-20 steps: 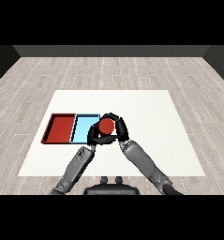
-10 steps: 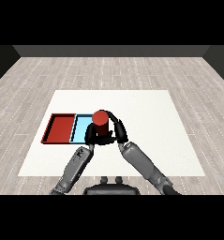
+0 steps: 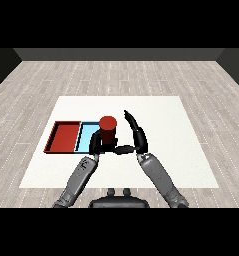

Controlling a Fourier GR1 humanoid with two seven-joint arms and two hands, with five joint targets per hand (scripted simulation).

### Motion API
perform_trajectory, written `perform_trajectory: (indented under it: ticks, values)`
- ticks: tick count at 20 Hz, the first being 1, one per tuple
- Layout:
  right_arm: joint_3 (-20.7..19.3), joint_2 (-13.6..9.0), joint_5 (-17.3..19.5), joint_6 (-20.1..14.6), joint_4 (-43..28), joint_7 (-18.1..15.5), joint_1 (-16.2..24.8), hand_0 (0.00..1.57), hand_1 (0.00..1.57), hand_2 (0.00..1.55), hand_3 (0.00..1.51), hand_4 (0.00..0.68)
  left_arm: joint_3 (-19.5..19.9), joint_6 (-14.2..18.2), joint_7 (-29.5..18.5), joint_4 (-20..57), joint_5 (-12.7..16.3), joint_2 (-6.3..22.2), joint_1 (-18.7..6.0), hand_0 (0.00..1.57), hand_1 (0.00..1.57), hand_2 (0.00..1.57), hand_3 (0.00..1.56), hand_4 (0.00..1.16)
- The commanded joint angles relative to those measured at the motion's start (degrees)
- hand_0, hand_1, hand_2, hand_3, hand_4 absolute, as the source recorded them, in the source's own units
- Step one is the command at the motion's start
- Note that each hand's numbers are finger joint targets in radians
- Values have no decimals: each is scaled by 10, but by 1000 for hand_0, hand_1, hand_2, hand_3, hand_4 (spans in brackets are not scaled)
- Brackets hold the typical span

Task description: Pick the red can and put it in the red box

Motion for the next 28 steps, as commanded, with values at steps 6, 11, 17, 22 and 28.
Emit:
perform_trajectory:
  ticks: [6, 11, 17, 22, 28]
  values:
    - [-99, -68, -84, 72, -158, -5, 108, 0, 0, 0, 0, 0, 58, -14, -3, 19, -12, 19, -5, 1571, 1571, 1568, 1479, 1121]
    - [-126, -75, -114, 90, -174, -76, 218, 0, 0, 0, 0, 0, 117, -28, -14, 52, -9, 63, -12, 1571, 1571, 1571, 1486, 1127]
    - [-214, -93, -174, 117, -138, -137, 297, 0, 0, 0, 0, 0, 203, -46, 26, 71, 0, 168, 1, 1571, 1571, 1571, 1507, 1136]
    - [-237, -98, -161, 106, -111, -126, 310, 0, 0, 0, 0, 0, 265, -78, -4, 240, 2, 225, -45, 1571, 1571, 1571, 1508, 1118]
    - [-252, -88, -148, 106, -28, -165, 301, 0, 0, 0, 0, 0, 310, -111, -71, 463, 6, 241, -107, 1571, 1571, 1571, 1513, 1044]
